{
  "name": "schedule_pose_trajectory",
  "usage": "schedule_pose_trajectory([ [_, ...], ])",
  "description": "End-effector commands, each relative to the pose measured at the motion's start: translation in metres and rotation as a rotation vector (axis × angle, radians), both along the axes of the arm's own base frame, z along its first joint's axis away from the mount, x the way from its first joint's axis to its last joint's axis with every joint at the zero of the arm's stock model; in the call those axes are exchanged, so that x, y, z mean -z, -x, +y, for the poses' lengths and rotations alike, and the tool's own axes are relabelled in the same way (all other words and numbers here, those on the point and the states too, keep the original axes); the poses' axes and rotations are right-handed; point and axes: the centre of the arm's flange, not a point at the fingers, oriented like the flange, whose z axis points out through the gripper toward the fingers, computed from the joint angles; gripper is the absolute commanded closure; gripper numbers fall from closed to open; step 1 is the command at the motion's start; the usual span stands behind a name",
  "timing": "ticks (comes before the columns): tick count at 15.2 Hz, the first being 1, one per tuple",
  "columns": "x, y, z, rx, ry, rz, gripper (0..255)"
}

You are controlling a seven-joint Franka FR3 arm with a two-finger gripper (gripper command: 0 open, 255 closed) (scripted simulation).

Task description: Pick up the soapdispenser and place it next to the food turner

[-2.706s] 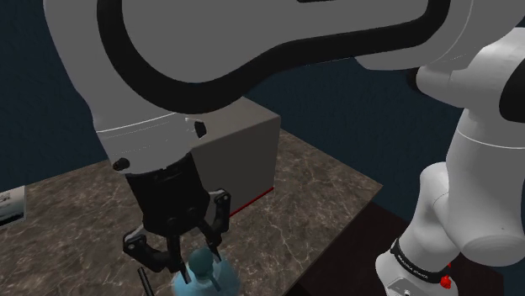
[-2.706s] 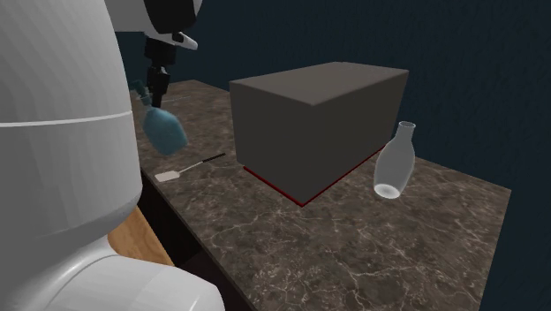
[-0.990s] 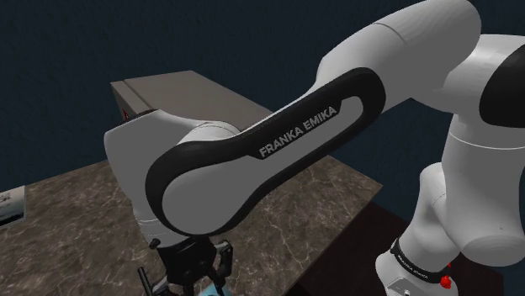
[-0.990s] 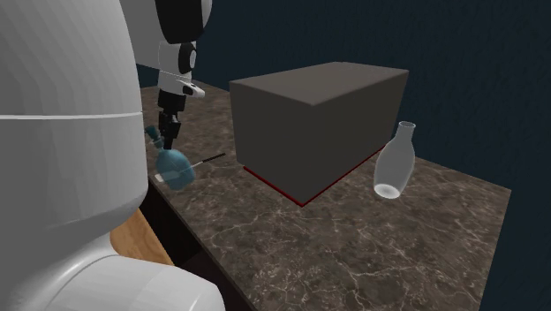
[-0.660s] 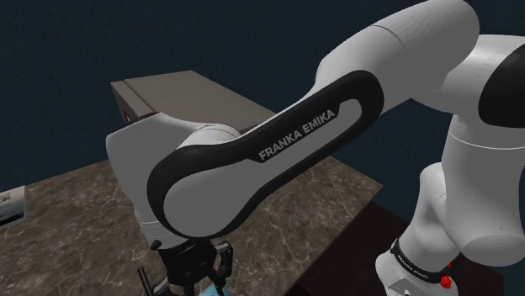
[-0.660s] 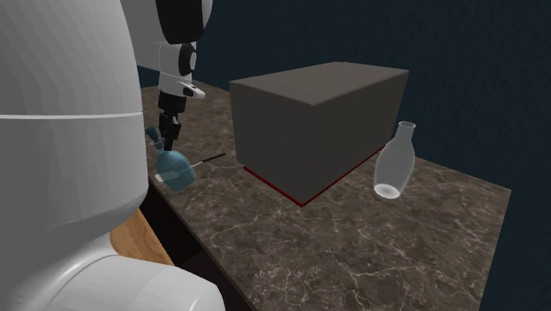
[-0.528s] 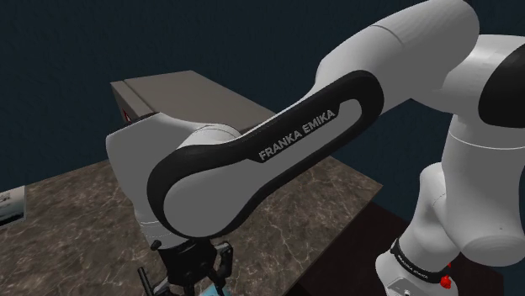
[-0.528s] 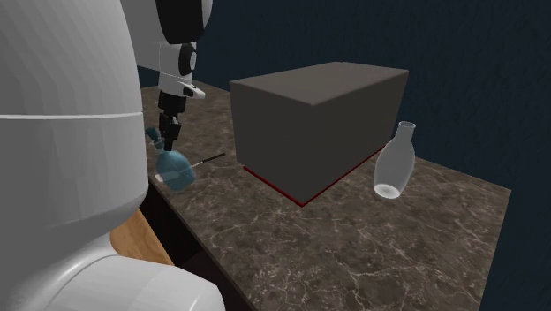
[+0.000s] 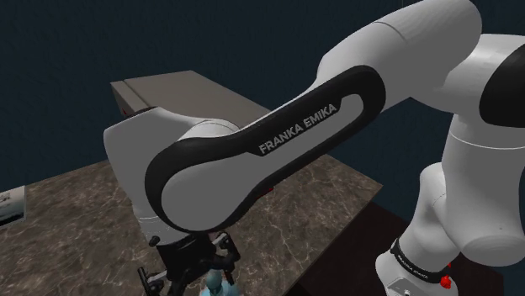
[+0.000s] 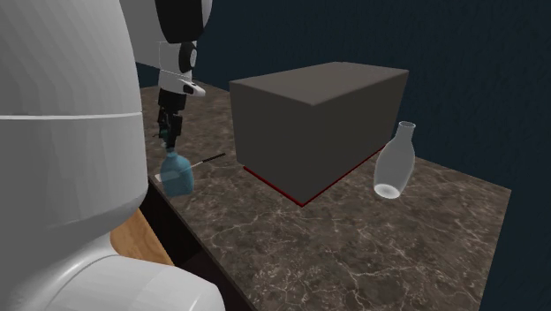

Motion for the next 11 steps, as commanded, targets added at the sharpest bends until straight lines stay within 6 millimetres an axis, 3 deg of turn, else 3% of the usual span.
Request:
schedule_pose_trajectory([
  [1, -0.017, -0.008, 0.0, 0.0, 0.0, 0.0, 0],
  [3, -0.039, -0.017, 0.0, 0.0, 0.0, 0.0, 0],
  [11, -0.039, -0.017, 0.0, 0.0, 0.0, 0.0, 0],
])
